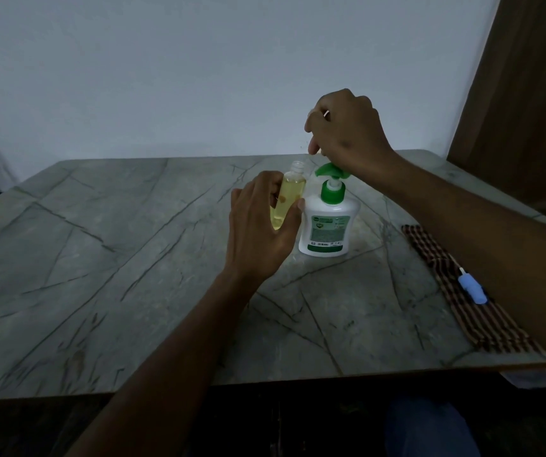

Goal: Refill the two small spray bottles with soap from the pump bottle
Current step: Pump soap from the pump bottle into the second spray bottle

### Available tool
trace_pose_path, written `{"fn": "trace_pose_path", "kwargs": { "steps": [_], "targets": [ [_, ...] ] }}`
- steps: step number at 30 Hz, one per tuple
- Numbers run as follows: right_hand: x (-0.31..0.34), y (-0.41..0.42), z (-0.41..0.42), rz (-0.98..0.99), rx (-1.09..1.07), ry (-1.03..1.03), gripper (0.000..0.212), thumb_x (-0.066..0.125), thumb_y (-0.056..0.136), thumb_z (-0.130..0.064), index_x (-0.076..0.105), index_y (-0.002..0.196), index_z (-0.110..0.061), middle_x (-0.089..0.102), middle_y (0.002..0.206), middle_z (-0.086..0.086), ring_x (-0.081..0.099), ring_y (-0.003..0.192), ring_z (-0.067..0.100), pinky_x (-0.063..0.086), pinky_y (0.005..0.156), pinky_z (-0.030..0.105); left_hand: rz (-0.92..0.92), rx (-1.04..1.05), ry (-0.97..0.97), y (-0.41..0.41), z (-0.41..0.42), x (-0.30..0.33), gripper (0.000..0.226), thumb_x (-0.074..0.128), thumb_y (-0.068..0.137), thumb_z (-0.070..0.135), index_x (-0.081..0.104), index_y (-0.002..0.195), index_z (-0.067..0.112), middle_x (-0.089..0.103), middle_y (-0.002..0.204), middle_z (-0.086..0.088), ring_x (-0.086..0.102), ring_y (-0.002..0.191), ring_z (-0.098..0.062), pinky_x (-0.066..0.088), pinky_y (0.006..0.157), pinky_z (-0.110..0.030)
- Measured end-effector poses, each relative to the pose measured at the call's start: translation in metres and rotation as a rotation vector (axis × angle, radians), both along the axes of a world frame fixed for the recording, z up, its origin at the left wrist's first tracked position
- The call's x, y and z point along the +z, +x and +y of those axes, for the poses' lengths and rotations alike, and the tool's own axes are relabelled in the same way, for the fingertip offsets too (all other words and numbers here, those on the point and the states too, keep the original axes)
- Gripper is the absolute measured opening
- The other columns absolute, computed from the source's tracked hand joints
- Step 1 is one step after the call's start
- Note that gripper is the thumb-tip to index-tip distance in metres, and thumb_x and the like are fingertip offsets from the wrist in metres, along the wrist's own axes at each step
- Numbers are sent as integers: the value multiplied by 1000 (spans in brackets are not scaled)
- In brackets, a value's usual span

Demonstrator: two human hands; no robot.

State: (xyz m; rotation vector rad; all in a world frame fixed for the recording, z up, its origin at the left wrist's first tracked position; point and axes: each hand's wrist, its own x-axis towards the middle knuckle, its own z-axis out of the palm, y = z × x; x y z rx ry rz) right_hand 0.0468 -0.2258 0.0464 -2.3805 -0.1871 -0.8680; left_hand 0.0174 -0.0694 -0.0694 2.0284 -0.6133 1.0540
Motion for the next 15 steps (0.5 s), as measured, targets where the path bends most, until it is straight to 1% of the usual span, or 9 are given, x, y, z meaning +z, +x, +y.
{"fn": "trace_pose_path", "kwargs": {
  "steps": [2, 4, 6, 8, 9, 12, 15],
  "targets": [
    [0, 0, 2, 0, -2, -3, 33, 47, 93, -29, 72, 90, -7, 75, 68, 1, 72, 60, 13, 62, 76, 43, 6, 0, 0, 0, 0, 0, 31, 62, 93, 37, 60, 112, 12, 68, 101, 1, 61, 88, -14, 35, 84, -22],
    [0, 0, 5, 5, -22, -12, 37, 44, 90, -34, 71, 89, -8, 75, 70, 3, 72, 68, 21, 62, 77, 44, 20, 5, -3, 0, 0, -1, 33, 61, 93, 39, 60, 113, 13, 68, 101, 2, 61, 88, -14, 34, 84, -19],
    [1, 2, 6, 6, -47, -26, 41, 42, 87, -38, 69, 89, -8, 74, 74, 7, 71, 74, 27, 61, 77, 46, 22, 10, 1, 1, 0, -1, 34, 60, 94, 40, 59, 113, 13, 67, 101, 2, 61, 88, -14, 35, 84, -21],
    [3, 3, 5, 21, -50, -20, 42, 42, 87, -35, 69, 91, -3, 75, 73, 10, 73, 72, 28, 62, 75, 47, 23, 11, 4, 2, 0, -2, 34, 60, 94, 41, 59, 114, 13, 67, 102, 2, 60, 89, -14, 36, 84, -24],
    [4, 3, 5, 30, -43, -12, 41, 44, 88, -31, 70, 93, 1, 76, 73, 12, 74, 67, 25, 63, 74, 48, 23, 11, 3, 2, 0, -2, 34, 60, 94, 41, 59, 114, 13, 67, 102, 2, 60, 89, -13, 38, 85, -26],
    [5, 6, 1, 55, -31, 0, 37, 49, 91, -22, 71, 98, 7, 78, 74, 14, 70, 52, 7, 64, 72, 44, 15, 0, -22, 1, 0, -1, 33, 61, 95, 39, 58, 115, 13, 66, 104, 2, 60, 90, -13, 44, 86, -35],
    [3, 9, -2, 67, -23, 14, 36, 49, 92, -21, 70, 98, 8, 78, 76, 16, 67, 47, 1, 65, 72, 43, -35, -31, -46, -3, -1, 1, 28, 63, 96, 32, 57, 115, 12, 65, 105, 4, 59, 91, -10, 47, 83, -39]
  ]
}}
